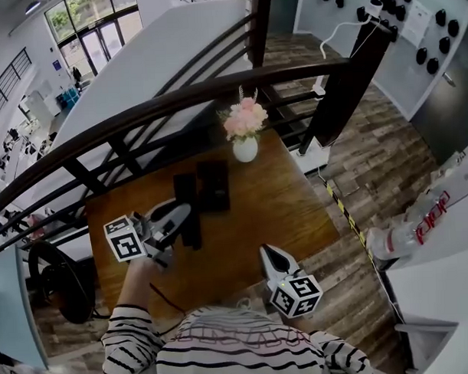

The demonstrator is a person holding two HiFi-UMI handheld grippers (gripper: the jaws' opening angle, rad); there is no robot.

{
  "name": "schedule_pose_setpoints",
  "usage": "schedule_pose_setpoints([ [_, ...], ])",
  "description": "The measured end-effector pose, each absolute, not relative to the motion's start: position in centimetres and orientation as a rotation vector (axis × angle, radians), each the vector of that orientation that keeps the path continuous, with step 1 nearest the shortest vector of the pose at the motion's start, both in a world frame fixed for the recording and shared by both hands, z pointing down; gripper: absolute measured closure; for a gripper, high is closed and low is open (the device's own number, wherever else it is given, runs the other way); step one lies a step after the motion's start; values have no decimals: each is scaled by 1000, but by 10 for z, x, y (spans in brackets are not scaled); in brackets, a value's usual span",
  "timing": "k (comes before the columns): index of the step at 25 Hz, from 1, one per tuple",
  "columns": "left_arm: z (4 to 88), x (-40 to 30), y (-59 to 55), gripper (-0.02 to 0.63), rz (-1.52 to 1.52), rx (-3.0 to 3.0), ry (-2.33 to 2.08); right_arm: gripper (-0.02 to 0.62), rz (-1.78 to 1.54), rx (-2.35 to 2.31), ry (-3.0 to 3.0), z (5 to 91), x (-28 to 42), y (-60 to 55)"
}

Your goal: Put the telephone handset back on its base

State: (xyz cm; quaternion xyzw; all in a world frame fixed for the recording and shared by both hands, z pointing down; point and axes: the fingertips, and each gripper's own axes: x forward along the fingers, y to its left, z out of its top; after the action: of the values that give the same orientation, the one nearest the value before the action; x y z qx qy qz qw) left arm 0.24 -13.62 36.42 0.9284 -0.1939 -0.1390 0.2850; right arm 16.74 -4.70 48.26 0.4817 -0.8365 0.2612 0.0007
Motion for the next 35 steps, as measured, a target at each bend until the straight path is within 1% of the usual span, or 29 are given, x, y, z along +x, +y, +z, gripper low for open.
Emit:
schedule_pose_setpoints([
  [7,369,-3,-197,532,-337,2502,-494,594,846,1475,-2616,497,150,-83],
  [13,407,-10,-246,532,-367,2454,-434,594,885,1445,-2585,515,132,-103],
  [24,541,-15,-328,532,-289,2239,-462,594,938,1514,-2459,538,134,-129],
  [35,620,-21,-365,532,-300,2086,-509,594,993,1521,-2373,566,129,-145],
])
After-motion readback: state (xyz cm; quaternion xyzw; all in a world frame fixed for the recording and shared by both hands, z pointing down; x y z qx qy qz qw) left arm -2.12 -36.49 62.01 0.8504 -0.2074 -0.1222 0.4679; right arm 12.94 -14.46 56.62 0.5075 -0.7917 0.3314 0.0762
